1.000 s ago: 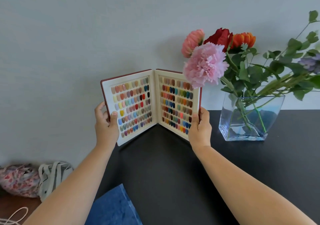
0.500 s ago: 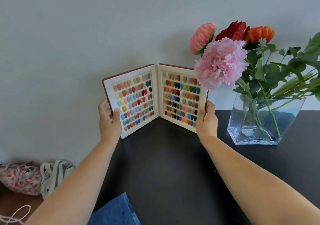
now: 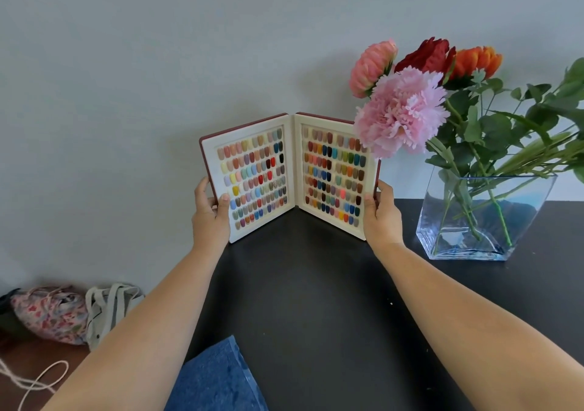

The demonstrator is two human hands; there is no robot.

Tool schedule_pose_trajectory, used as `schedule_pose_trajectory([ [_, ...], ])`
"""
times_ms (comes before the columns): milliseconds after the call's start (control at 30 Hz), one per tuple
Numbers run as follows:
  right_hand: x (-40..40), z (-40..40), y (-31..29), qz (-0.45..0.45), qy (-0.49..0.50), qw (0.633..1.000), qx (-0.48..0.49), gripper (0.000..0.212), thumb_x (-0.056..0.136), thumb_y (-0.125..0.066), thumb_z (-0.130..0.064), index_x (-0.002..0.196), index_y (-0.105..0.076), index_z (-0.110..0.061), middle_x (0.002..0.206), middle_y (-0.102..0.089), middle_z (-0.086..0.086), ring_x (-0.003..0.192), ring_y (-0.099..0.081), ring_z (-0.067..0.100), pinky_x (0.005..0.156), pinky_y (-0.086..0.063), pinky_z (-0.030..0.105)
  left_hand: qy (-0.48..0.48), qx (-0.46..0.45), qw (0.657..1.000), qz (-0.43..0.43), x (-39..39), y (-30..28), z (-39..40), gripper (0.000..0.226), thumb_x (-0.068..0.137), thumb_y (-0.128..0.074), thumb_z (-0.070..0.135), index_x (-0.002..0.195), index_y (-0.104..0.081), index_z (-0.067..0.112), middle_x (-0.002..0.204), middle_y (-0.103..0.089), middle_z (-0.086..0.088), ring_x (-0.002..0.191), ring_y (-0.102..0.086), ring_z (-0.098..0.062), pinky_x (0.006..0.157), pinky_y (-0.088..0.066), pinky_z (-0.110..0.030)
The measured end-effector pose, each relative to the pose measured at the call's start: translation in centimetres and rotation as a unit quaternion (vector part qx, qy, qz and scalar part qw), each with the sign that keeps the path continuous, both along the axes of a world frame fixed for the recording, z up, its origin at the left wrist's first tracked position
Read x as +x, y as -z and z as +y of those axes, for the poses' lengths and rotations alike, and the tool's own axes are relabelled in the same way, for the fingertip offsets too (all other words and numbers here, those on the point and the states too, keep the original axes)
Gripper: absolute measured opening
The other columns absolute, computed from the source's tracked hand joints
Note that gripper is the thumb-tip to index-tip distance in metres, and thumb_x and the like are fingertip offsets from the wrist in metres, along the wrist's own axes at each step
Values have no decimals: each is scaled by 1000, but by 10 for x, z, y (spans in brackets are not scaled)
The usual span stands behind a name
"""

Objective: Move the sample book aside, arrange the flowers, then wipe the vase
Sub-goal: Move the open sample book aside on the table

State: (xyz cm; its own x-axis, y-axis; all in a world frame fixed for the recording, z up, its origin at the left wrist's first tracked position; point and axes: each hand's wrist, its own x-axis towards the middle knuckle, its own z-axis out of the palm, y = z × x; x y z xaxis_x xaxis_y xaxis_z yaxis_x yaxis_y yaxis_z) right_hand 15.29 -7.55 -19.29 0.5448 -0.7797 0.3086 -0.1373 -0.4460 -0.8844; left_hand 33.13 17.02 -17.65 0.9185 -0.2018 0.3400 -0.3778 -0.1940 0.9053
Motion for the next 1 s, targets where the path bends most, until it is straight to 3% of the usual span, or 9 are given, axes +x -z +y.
schedule_pose_trajectory([
  [167,-8,-5,7,21,-13,1000,5,42,99,-47,-34,137,-30,-32,126,-61,-2,106,-65,21,78,-56,35,-23,-7,999,39,-3,9,4,52,93,-57,41,131,-24,52,114,-63,7,95,-68,-13,64,-58,-26],
  [300,-13,-11,13,41,-27,999,24,48,94,-55,-36,138,-33,-33,127,-60,-5,109,-62,19,79,-56,37,-33,-19,998,58,-11,15,4,57,93,-61,34,136,-24,41,122,-56,5,109,-62,-15,79,-58,-33],
  [400,-18,-15,18,37,-40,998,36,55,92,-61,-33,138,-32,-33,128,-58,-6,110,-59,13,88,-53,40,-69,-22,996,45,-23,15,2,59,92,-65,26,138,-28,32,140,-48,1,124,-50,-12,89,-49,-31],
  [467,-26,-15,21,30,-49,998,34,58,91,-63,-26,140,-32,-31,129,-57,-6,110,-56,9,93,-50,38,-105,-12,994,7,-36,12,-1,53,91,-65,23,132,-34,33,142,-46,4,126,-46,-9,90,-45,-24],
  [533,-37,-15,23,23,-54,998,28,59,92,-62,-21,143,-31,-26,132,-55,-4,115,-53,9,99,-46,35,-111,-16,993,-26,-54,7,-5,46,91,-64,18,123,-38,38,138,-47,7,116,-49,0,81,-44,-9],
  [633,-57,-9,21,14,-51,998,30,61,94,-59,-18,146,-30,-22,135,-52,-4,120,-50,9,99,-40,25,-83,-26,995,-45,-82,-3,-18,45,91,-63,11,120,-42,38,137,-46,9,110,-53,1,66,-43,2],
  [733,-77,-2,11,1,-58,998,27,57,95,-57,-17,146,-32,-23,133,-52,-8,118,-50,6,99,-39,22,-36,-20,997,-64,-109,-14,-37,44,90,-63,9,119,-44,37,137,-47,9,124,-47,-8,84,-46,-7],
  [833,-102,1,0,-20,-73,997,17,50,95,-55,-13,140,-40,-27,126,-53,-15,113,-52,0,97,-40,18,9,-2,997,-80,-133,-22,-57,38,90,-63,14,118,-47,34,127,-51,15,122,-48,-6,98,-44,-22],
  [1000,-154,-13,-15,-80,-32,996,-29,35,93,-54,-9,108,-57,-40,105,-61,-23,98,-57,-7,78,-42,8,82,16,992,-96,-165,-36,-89,30,91,-64,23,113,-50,37,117,-53,23,112,-50,4,88,-36,-9],
])
